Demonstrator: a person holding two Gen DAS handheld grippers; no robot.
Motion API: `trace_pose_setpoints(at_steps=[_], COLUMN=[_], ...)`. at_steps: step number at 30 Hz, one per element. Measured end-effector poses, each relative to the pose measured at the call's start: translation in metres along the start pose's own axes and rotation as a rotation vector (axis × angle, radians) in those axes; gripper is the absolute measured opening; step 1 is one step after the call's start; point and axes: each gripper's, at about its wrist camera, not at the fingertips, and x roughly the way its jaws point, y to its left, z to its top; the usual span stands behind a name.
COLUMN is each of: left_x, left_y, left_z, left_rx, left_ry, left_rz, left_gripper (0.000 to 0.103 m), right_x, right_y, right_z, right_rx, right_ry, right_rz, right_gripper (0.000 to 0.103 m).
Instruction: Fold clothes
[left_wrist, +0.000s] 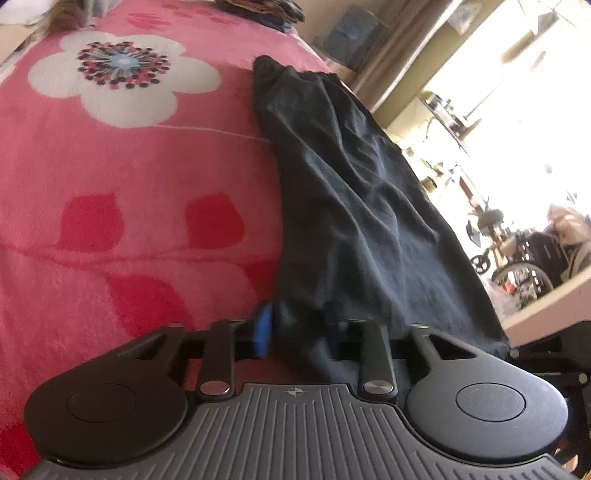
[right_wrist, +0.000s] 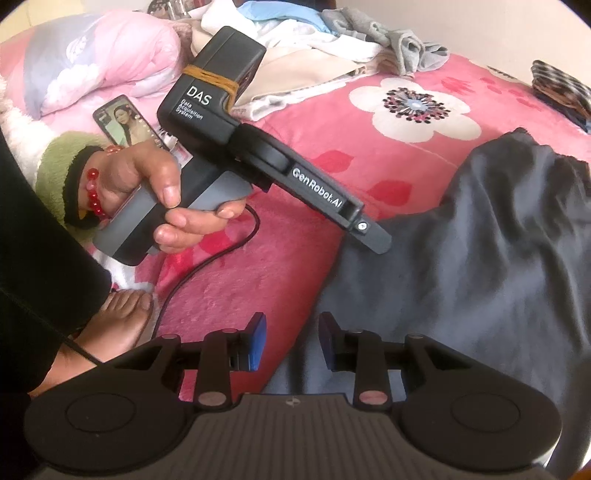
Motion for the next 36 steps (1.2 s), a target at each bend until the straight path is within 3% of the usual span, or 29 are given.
trace_pose_setpoints(at_steps=[2,6,11,15,22,24,26,32,36], left_x=[-0.001,-0.002,0.009,0.02,0.026,0.026,0.024,0.01,0.002], left_y=[-0.002,-0.007,-0.008,-0.01,-0.019,-0.019,-0.017,-0.007,-0.003], left_z=[0.002,0.012,0.026,0.034,0.039,0.039,0.039,0.042,0.044], left_rx=[0.0,-0.048,-0.181,-0.264,-0.275,-0.281,-0.286,-0.306,-0.273], left_ry=[0.014,0.055,0.143,0.194,0.211,0.211,0.197,0.109,0.06], left_rz=[-0.012,-0.052,-0.113,-0.151,-0.186,-0.194,-0.205,-0.244,-0.223], left_gripper=[0.007,0.004,0.003,0.003,0.004,0.008,0.024,0.044,0.047], right_x=[0.001,0.004,0.017,0.021,0.023,0.025,0.024,0.017,0.014], right_y=[0.003,0.007,0.018,0.021,0.041,0.038,0.027,-0.004,-0.013], right_z=[0.001,0.004,0.009,0.009,0.002,-0.002,-0.005,-0.013,-0.013], right_rx=[-0.02,-0.052,-0.121,-0.144,-0.283,-0.274,-0.224,-0.092,-0.038], right_ry=[-0.005,-0.022,-0.016,-0.025,-0.03,-0.013,-0.001,0.013,0.014], right_rz=[-0.021,-0.061,-0.149,-0.149,-0.101,-0.142,-0.175,-0.251,-0.253], right_gripper=[0.034,0.034,0.034,0.033,0.033,0.033,0.033,0.033,0.033])
